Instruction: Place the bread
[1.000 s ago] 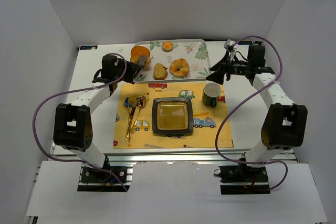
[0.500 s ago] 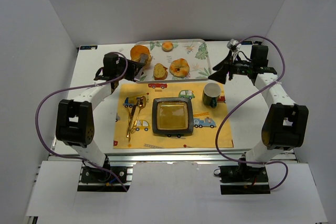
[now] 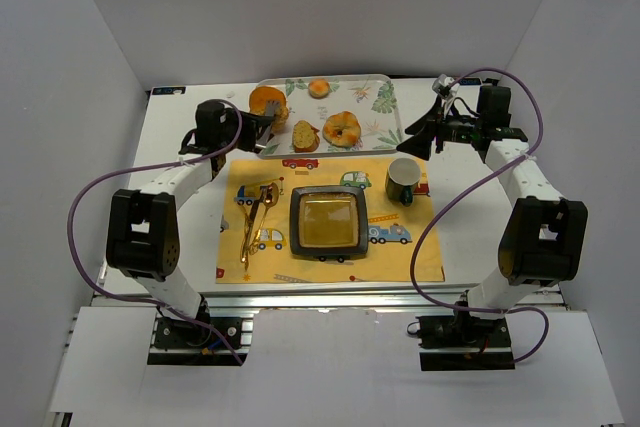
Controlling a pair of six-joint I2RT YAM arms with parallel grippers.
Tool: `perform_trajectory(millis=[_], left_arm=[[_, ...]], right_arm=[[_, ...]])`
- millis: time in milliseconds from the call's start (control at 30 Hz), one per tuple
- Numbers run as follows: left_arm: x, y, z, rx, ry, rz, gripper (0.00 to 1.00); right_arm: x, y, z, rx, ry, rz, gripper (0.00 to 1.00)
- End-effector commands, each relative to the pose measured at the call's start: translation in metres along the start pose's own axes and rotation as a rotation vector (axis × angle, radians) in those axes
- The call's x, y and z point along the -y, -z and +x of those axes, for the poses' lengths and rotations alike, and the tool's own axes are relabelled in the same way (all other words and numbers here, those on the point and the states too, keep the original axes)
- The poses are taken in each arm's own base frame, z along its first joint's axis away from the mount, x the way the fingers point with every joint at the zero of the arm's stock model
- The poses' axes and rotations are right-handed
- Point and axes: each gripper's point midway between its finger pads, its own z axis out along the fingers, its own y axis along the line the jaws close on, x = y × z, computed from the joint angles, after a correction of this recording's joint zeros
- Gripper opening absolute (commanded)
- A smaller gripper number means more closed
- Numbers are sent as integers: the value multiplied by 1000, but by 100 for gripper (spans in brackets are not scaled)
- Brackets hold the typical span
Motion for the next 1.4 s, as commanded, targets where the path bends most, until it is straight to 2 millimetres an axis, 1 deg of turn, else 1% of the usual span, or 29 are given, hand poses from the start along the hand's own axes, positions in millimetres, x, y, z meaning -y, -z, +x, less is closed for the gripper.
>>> perform_trajectory(millis=[0, 167, 300, 400, 433, 500, 533, 600, 633, 700, 733, 767, 800, 833, 867, 900, 967, 1000, 1067, 1333, 1367], left_arm=[[24, 13, 1, 13, -4, 77, 56], [20, 5, -3, 22, 11, 63, 56], [18, 3, -3, 23, 13, 50, 56], [11, 2, -4, 24, 19, 37, 52], [10, 2, -4, 24, 22, 38, 46], [5, 0, -2, 20, 36, 44, 39], [2, 0, -2, 17, 39, 41, 32], [-3, 0, -1, 16, 41, 36, 25], [-2, 1, 0, 12, 38, 39, 20], [-3, 3, 1, 9, 19, 38, 14], [1, 4, 1, 5, 2, 44, 11], [4, 6, 3, -3, -13, 48, 6], [2, 7, 4, -9, -51, 34, 3], [10, 9, 5, -13, -79, 47, 1], [17, 14, 5, -10, -104, 63, 0], [15, 16, 6, -16, -149, 47, 0], [30, 24, 8, -16, -201, 74, 0], [25, 27, 10, -24, -242, 49, 0], [33, 35, 12, -28, -292, 60, 0], [49, 58, 19, -44, -422, 66, 0], [46, 61, 20, -52, -445, 50, 0]], right_arm=[[-3, 2, -4, 22, 28, -24, 77], [-4, 2, -5, 23, 36, -25, 77], [-5, 4, -4, 22, 34, -23, 77], [-6, 4, -5, 23, 37, -24, 77], [-6, 5, -5, 24, 36, -22, 77], [-6, 5, -6, 26, 39, -23, 77], [-6, 6, -6, 26, 39, -22, 77], [-6, 7, -6, 29, 38, -23, 77], [-6, 7, -8, 31, 41, -24, 77], [-8, 8, -9, 33, 42, -28, 77], [-8, 9, -9, 34, 43, -27, 77], [-9, 9, -9, 34, 43, -28, 77], [-10, 9, -10, 36, 46, -31, 77], [-10, 10, -10, 37, 46, -31, 77], [-11, 10, -11, 37, 48, -31, 77], [-11, 10, -11, 38, 48, -32, 77], [-12, 11, -10, 38, 46, -32, 77], [-12, 11, -10, 38, 45, -34, 77], [-13, 11, -10, 39, 43, -37, 77], [-14, 11, -11, 39, 46, -39, 77], [-15, 11, -11, 39, 46, -40, 77]])
